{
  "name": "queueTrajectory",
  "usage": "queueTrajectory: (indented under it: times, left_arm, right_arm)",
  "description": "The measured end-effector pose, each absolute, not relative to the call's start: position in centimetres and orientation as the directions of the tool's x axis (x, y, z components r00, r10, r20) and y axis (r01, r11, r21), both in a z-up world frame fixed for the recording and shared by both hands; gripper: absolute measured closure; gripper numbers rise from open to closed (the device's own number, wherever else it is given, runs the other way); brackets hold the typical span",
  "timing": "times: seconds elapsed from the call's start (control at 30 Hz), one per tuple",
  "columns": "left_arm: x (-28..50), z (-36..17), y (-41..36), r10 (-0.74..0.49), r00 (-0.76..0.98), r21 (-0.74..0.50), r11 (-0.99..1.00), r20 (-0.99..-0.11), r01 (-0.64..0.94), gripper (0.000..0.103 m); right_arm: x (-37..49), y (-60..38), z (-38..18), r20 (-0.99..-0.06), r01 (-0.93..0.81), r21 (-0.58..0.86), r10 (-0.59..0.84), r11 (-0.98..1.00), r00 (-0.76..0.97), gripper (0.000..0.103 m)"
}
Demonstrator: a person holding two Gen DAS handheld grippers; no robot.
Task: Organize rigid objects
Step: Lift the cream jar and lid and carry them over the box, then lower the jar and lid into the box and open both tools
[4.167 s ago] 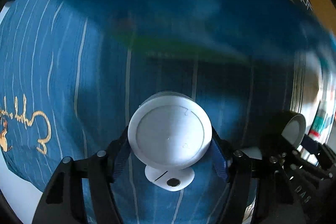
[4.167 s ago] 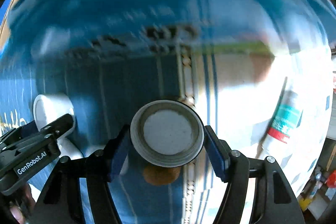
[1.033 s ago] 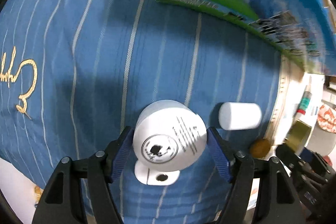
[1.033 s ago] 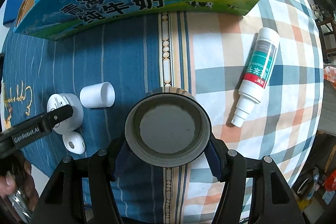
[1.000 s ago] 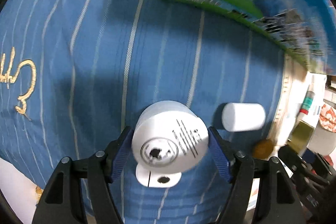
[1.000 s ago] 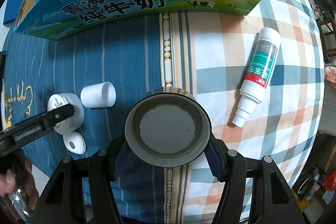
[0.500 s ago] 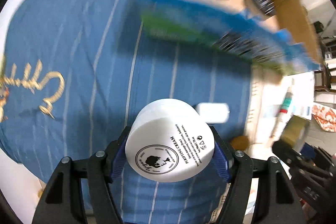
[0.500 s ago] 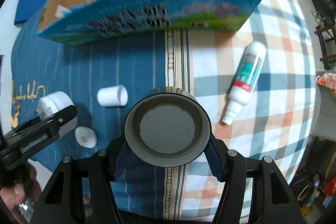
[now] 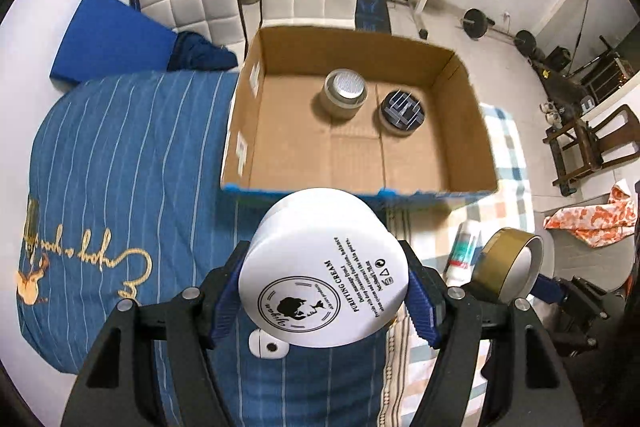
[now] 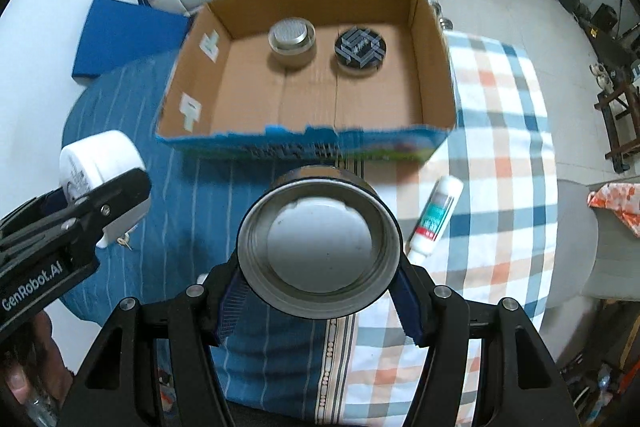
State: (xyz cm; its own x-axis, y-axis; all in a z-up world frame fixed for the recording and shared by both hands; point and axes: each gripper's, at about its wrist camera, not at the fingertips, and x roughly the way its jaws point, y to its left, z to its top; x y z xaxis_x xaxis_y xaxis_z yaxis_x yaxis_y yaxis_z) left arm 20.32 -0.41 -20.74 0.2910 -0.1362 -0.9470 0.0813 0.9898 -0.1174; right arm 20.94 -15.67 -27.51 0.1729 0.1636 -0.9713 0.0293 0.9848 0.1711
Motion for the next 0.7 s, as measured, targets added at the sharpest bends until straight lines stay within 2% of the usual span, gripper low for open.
queueTrajectory:
  times: [0.33, 0.5, 0.7]
  left_arm:
    - [24.2, -19.1, -1.5, -0.153, 0.317, -0.126, 0.986, -0.936, 0.106, 0.035]
    - [28.1, -21.4, -1.5, -0.167, 0.268, -0.148, 0.985, -0.949, 0.088, 0.035]
    - [33.4, -26.3, -1.6, -0.194, 0.145, -0.189, 0.981, -0.970, 0.048, 0.035]
  right_arm:
    - [25.3, -16.4, -26.4, -0.960, 0.031, 0.203, 0.193, 0.979, 0.201, 0.038]
    - [29.5, -16.9, -28.3, -0.963, 0.038, 0.207, 0.197, 0.978, 0.184, 0.038]
    - [34.9, -16.9, -34.1, -0.972, 0.045, 0.219, 0.214, 0.975, 0.095, 0.038]
